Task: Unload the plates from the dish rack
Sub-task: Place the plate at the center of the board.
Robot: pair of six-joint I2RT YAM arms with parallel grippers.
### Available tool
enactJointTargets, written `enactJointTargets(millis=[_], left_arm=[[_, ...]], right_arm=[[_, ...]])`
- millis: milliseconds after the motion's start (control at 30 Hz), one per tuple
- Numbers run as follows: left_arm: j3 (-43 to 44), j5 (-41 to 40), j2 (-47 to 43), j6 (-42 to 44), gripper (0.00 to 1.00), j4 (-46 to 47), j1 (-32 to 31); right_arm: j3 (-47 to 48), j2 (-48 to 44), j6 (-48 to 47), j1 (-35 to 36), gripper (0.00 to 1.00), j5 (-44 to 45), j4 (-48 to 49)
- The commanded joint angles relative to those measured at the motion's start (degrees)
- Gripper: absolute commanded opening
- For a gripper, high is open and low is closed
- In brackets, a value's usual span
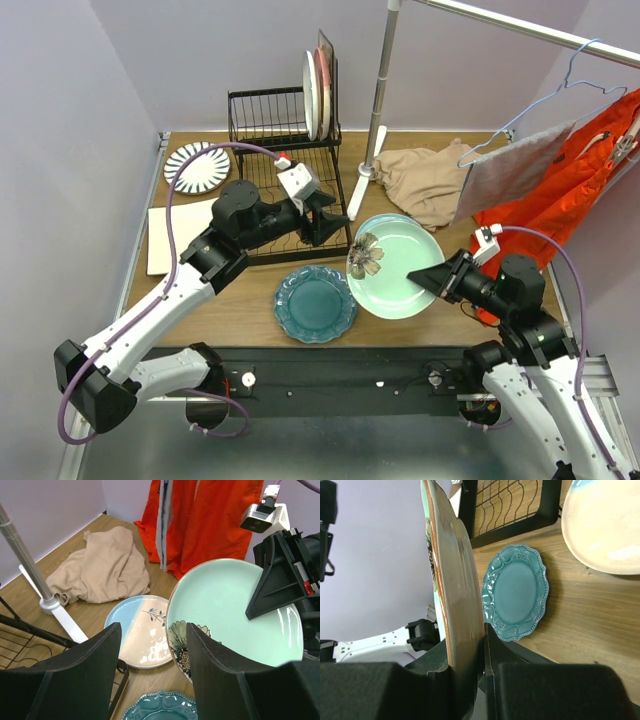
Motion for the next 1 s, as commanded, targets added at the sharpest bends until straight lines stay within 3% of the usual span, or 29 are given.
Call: enactJointTargets(millis=[0, 467, 800, 967], left_arm=[[-0.4, 4.4, 1.1, -1.0, 0.63, 2.0, 0.4], [-2.2, 12.4, 4.1, -1.5, 0.63, 4.7, 0.4], [-2.0, 5.9, 5.7, 0.2, 0.65, 2.0, 0.4], [-1.8, 9.7, 6.9, 0.0, 0.66, 2.0, 0.4]], right_arm=[[0.9, -3.4, 0.3, 0.2, 0.01, -2.4, 5.3], [2.8, -1.6, -1.3, 0.2, 0.01, -4.9, 5.7], [3.6, -3.6, 0.2, 0.2, 0.01, -2.6, 6.4], [2.9, -4.8, 1.3, 0.2, 0.01, -1.3, 6.7]])
